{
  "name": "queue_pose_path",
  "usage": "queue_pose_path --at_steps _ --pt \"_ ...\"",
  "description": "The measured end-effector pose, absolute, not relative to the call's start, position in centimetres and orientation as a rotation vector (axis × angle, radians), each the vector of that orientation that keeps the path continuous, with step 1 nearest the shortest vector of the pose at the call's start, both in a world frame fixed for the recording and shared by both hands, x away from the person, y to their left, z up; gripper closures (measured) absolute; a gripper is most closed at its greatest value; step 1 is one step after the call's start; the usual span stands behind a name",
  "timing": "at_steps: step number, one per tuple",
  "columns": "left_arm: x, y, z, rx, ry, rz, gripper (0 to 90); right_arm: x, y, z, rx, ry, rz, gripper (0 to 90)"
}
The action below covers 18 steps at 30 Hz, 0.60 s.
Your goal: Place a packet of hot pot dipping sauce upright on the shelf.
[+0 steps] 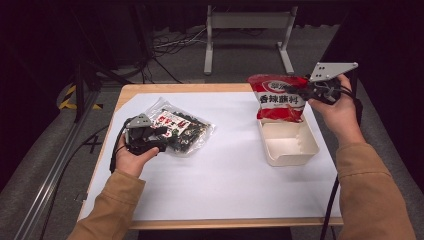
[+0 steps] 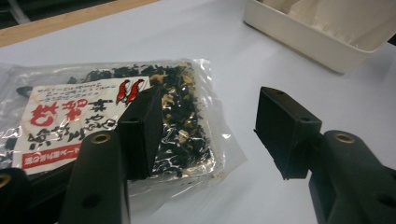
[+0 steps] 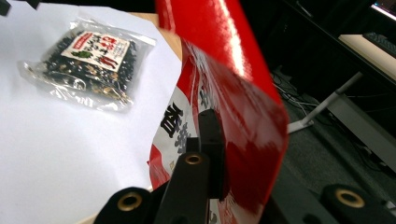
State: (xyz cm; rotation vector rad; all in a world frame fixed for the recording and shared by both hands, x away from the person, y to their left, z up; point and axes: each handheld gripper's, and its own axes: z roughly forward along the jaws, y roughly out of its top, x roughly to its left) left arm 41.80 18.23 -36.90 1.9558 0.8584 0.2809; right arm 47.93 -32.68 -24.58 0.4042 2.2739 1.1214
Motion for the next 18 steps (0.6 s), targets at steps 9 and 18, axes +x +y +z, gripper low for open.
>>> queue_pose_path --at_steps 9,18 --pt "41.9 19.4 -37.2 1.950 0.896 0.270 40.3 49.4 -33.5 -25.5 0.415 2.297 1.100 90.0" --pt "42.0 20.0 -37.2 1.935 0.928 0.276 38.2 50.4 -33.6 -26.3 0.416 2.315 1.085 90.0"
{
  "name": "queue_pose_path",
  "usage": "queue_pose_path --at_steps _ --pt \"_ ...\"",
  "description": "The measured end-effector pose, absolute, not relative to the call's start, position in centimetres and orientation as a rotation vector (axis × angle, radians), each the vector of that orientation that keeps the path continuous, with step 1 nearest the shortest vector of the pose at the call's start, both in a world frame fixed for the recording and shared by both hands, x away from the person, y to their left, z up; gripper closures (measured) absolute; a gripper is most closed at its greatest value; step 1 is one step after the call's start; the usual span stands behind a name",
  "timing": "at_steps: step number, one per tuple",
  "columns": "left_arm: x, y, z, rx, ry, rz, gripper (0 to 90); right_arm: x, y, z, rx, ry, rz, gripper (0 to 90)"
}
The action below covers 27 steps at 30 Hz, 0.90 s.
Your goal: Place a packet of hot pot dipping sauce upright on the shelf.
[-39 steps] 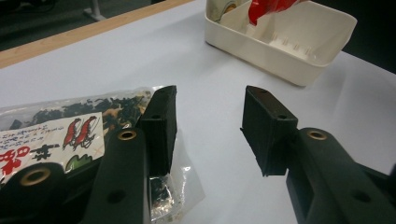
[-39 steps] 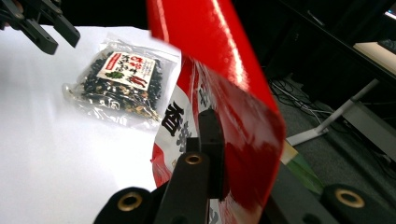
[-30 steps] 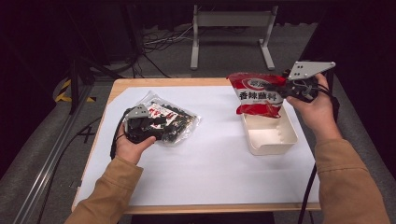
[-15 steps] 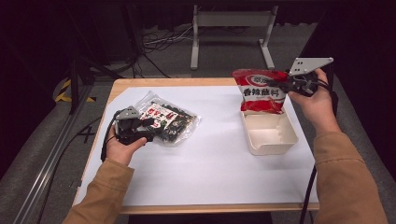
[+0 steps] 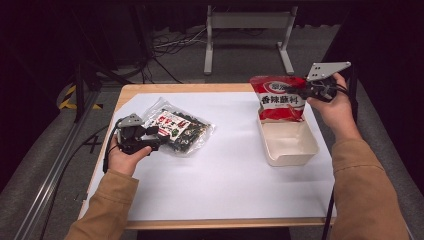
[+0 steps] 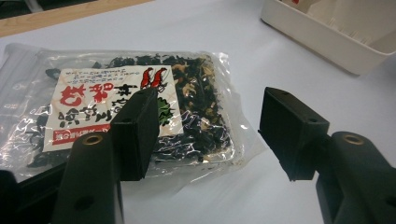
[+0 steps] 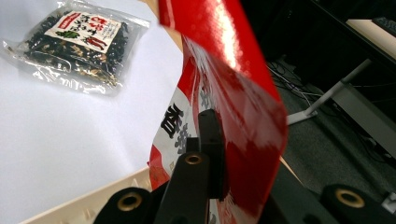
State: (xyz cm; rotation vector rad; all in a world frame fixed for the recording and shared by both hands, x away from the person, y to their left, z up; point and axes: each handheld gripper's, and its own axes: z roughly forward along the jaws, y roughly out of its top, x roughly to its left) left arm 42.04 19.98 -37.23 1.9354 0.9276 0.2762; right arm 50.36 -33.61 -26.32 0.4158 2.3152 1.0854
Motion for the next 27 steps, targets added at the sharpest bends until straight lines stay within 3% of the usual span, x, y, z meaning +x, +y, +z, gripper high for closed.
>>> queue_pose_path --at_steps 27 --pt "42.3 20.1 -37.3 1.954 0.937 0.264 36.3 52.0 -33.2 -29.4 0.423 2.378 1.072 88.6"
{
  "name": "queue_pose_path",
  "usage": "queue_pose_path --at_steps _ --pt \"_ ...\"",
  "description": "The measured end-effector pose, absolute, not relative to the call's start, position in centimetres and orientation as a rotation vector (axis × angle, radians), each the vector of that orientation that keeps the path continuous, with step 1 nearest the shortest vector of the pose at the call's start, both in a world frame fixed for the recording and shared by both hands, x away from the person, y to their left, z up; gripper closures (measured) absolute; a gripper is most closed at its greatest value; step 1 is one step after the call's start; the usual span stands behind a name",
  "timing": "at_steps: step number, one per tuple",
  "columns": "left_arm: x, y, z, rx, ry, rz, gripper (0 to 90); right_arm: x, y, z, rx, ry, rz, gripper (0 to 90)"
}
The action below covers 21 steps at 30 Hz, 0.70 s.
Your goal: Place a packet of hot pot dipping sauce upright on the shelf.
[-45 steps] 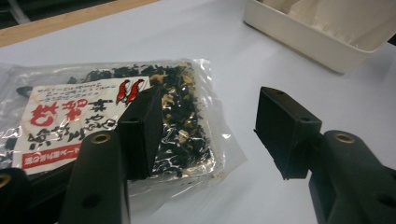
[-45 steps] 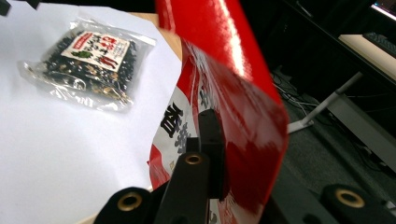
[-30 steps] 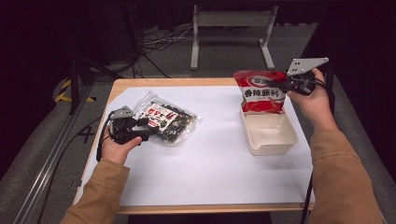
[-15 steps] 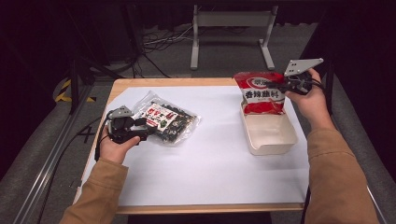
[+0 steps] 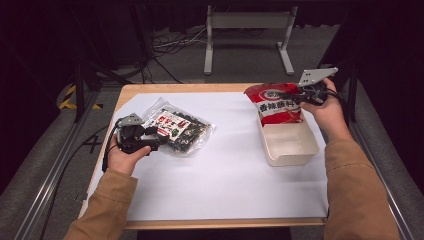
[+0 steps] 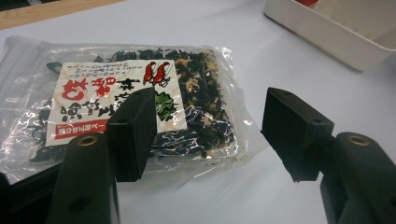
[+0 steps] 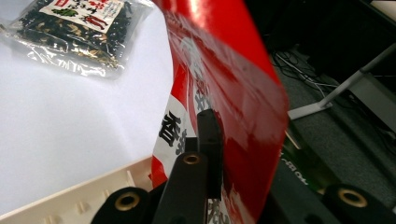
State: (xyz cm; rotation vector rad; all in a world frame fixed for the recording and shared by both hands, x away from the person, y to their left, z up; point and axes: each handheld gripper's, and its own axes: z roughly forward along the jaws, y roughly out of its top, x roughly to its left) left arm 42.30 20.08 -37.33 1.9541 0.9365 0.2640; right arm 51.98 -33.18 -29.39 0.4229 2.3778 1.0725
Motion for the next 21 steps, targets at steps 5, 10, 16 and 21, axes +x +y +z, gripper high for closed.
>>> queue_pose_path --at_steps 5,10,16,21 --pt "42.4 20.0 -37.4 1.954 0.936 0.256 36.1 52.0 -33.1 -30.2 0.444 2.397 1.067 86.2" --pt "42.5 20.0 -37.4 1.959 0.931 0.254 35.9 51.9 -33.6 -30.5 0.492 2.377 1.088 85.2" --pt "42.6 19.9 -37.3 1.953 0.936 0.251 35.8 51.6 -34.3 -30.7 0.559 2.375 1.061 83.6" --pt "42.7 19.8 -37.4 1.961 0.935 0.249 35.9 51.3 -35.3 -31.3 0.681 2.367 0.996 80.7"
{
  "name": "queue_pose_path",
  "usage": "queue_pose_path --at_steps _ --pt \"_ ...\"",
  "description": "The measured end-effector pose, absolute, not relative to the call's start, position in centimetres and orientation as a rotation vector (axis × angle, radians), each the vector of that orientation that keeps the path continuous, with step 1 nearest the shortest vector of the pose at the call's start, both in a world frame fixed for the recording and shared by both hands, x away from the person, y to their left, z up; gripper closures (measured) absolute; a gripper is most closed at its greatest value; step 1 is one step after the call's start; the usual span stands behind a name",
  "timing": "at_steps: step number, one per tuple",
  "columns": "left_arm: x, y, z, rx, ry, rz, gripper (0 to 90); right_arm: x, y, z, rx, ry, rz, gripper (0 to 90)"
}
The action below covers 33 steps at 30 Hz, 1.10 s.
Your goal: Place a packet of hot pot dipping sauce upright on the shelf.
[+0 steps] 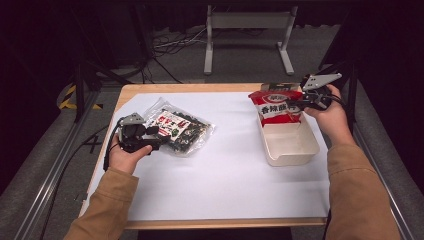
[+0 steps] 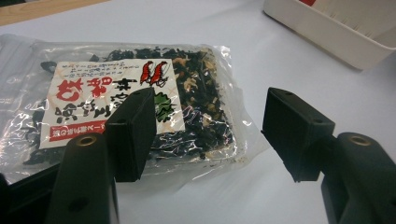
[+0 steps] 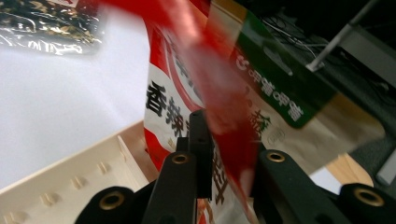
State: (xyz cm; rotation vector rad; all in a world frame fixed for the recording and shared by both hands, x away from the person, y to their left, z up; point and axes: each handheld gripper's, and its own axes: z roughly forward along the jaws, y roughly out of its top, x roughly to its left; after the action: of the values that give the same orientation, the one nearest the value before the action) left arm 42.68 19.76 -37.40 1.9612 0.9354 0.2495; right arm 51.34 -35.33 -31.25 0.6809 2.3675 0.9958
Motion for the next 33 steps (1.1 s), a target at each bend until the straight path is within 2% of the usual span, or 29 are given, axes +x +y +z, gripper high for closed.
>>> queue_pose_path --at_steps 6,7,12,16,20,24,29,33 --pt "42.8 19.9 -37.3 1.951 0.939 0.245 35.8 51.2 -35.8 -31.4 0.741 2.354 0.947 82.3" --pt "42.8 20.0 -37.2 1.949 0.940 0.250 35.8 51.1 -35.9 -31.7 0.771 2.370 0.910 85.4" --pt "42.9 19.9 -37.1 1.950 0.936 0.242 35.9 50.9 -36.5 -32.6 0.844 2.398 0.835 85.2" --pt "43.1 19.9 -37.2 1.951 0.938 0.250 35.6 50.5 -36.5 -32.5 0.879 2.350 0.845 73.4" --pt "43.3 20.2 -37.1 1.942 0.955 0.259 33.5 49.8 -36.7 -31.9 0.915 2.273 0.912 56.5" --pt "43.5 20.5 -37.0 1.950 0.972 0.289 31.9 49.2 -37.1 -31.5 0.950 2.239 0.945 45.9" --pt "43.6 21.0 -36.6 1.963 0.986 0.333 29.5 47.9 -37.5 -31.2 0.980 2.190 0.982 37.0" --pt "43.7 21.3 -36.2 1.968 0.994 0.350 28.6 46.8 -37.6 -30.9 0.971 2.182 0.959 35.5"
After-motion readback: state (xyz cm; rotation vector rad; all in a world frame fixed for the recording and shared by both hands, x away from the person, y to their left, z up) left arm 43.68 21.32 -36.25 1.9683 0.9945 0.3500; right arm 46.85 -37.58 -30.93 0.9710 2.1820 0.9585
